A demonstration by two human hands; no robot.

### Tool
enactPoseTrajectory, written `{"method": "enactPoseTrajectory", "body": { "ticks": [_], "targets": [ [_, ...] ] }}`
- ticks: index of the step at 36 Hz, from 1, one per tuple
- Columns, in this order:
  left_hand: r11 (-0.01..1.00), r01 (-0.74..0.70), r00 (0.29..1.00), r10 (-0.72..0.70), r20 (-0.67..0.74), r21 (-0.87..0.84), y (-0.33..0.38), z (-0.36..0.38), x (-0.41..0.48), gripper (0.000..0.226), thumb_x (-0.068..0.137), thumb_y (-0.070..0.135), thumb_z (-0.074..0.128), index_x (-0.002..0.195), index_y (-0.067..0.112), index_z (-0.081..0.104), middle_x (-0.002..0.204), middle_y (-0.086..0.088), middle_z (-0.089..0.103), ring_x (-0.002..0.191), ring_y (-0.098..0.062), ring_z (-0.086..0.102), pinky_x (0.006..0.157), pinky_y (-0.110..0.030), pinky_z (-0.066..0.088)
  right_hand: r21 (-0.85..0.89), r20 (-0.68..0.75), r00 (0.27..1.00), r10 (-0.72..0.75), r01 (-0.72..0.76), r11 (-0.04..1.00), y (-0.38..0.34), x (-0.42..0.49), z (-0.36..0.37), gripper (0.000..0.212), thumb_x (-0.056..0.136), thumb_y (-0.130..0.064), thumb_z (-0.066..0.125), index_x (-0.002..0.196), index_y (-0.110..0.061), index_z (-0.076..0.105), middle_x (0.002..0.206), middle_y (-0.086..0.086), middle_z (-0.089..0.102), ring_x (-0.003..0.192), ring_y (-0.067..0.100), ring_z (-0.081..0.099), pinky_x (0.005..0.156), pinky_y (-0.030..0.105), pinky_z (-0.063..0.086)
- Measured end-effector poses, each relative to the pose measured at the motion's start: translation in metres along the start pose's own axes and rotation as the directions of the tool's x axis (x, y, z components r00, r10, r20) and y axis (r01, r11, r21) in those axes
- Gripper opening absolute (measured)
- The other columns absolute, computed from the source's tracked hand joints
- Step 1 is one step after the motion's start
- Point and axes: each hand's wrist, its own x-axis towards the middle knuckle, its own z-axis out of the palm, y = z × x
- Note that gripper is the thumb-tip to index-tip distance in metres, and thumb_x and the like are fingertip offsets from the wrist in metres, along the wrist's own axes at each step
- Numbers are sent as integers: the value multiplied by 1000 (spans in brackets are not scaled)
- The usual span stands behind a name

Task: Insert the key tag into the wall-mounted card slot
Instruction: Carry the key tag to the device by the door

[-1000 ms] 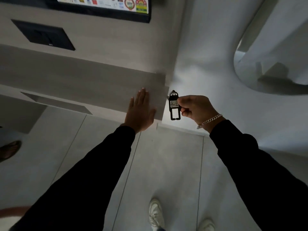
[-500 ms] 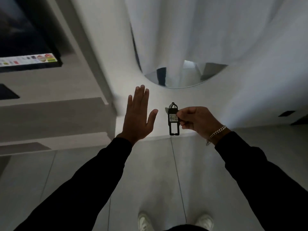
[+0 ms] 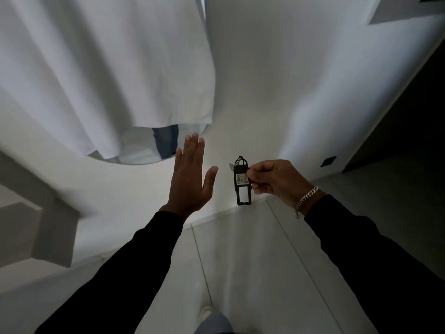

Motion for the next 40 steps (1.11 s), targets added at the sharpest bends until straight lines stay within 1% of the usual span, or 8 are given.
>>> {"method": "enactPoseTrajectory", "body": {
  "ticks": [2, 8, 12, 16, 24, 28, 33, 40],
  "targets": [
    [999, -44, 999, 45, 12, -14, 14, 18, 22, 69, 102, 40, 36, 155, 0, 20, 167, -19, 14, 157, -31, 5, 127, -58, 10, 11, -23, 1000, -11, 11, 1000, -7, 8, -28, 3, 80, -3, 67, 80, -6, 67, 72, 11, 65, 53, 15, 57, 55, 24, 57],
    [985, -162, 986, 164, 28, -61, 49, 82, 103, 70, 102, 39, 37, 156, 0, 18, 167, -18, 12, 157, -30, 3, 128, -54, 7, 9, -99, 994, -52, 53, 999, -29, 42, -117, 4, 80, -2, 67, 80, -7, 67, 74, 13, 64, 53, 15, 57, 53, 24, 56],
    [964, -239, 970, 242, 20, -115, 72, 138, 162, 68, 102, 36, 39, 154, -3, 21, 166, -21, 15, 157, -32, 7, 127, -56, 13, -36, -203, 973, -109, 104, 994, -45, 71, -178, 7, 80, -2, 67, 87, -2, 67, 71, 13, 64, 50, 12, 58, 50, 22, 54],
    [942, -276, 959, 284, 19, -193, 99, 185, 222, 65, 101, 33, 42, 153, -2, 25, 165, -21, 19, 156, -32, 10, 126, -56, 16, -43, -317, 937, -146, 140, 989, -67, 95, -237, 20, 81, 1, 65, 99, 9, 64, 66, 12, 61, 47, 9, 56, 47, 20, 53],
    [885, -375, 926, 374, -59, -276, 168, 268, 336, 58, 99, 24, 47, 147, -6, 37, 158, -25, 34, 152, -37, 26, 117, -63, 31, -37, -415, 896, -158, 157, 987, -99, 128, -363, 10, 82, -2, 65, 92, 0, 65, 64, 9, 62, 52, 12, 58, 50, 21, 54],
    [881, -367, 929, 361, -77, -298, 208, 318, 371, 58, 99, 24, 46, 148, -5, 36, 159, -23, 34, 152, -35, 25, 118, -63, 29, -41, -425, 887, -178, 178, 983, -108, 145, -430, 9, 82, -4, 66, 91, -2, 66, 60, 4, 63, 53, 12, 59, 50, 22, 52],
    [892, -373, 928, 357, -107, -258, 260, 380, 415, 59, 99, 25, 47, 149, -4, 35, 160, -22, 32, 154, -34, 21, 125, -57, 18, -76, -400, 891, -217, 204, 976, -118, 161, -519, 19, 82, -4, 66, 99, 5, 64, 69, 9, 65, 56, 14, 59, 50, 21, 53],
    [951, -245, 964, 217, -157, -189, 328, 430, 481, 61, 101, 30, 43, 152, -2, 30, 163, -20, 28, 156, -32, 15, 129, -47, 11, -85, -299, 930, -215, 198, 976, -162, 185, -633, 13, 83, -4, 64, 95, 1, 64, 80, 17, 64, 58, 15, 59, 53, 22, 56]
  ]
}}
